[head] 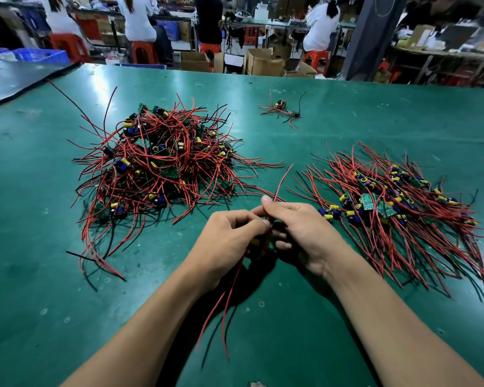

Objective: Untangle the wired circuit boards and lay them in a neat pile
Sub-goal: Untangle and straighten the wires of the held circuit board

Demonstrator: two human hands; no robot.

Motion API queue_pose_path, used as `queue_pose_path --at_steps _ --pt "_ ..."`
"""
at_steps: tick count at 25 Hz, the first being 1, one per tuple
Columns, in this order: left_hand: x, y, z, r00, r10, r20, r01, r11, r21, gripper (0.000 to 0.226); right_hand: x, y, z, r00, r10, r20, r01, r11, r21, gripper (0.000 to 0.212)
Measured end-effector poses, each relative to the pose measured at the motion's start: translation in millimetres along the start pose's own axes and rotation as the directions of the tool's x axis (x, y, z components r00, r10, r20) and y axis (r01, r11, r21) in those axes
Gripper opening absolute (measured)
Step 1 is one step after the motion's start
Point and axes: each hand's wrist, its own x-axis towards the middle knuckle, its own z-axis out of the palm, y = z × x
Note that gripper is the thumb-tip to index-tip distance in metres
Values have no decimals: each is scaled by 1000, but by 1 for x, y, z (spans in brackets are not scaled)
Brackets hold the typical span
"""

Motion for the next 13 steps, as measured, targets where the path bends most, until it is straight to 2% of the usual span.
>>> queue_pose_path --at_steps 4,8,11,13 --pt "-4 3 0 994 -27 105 12 989 149 21 5 -7 -15 985 -30 -168 37 999 39 35" --pt "-6 5 -1 981 -60 183 29 985 170 18 7 -13 -24 967 -31 -251 71 986 151 40" --pt "-7 7 -2 972 -85 217 46 983 177 17 9 -17 -26 966 28 -257 52 953 298 49" --pt "-6 6 -2 967 -100 233 55 980 192 16 9 -19 -27 975 79 -206 8 922 387 52"
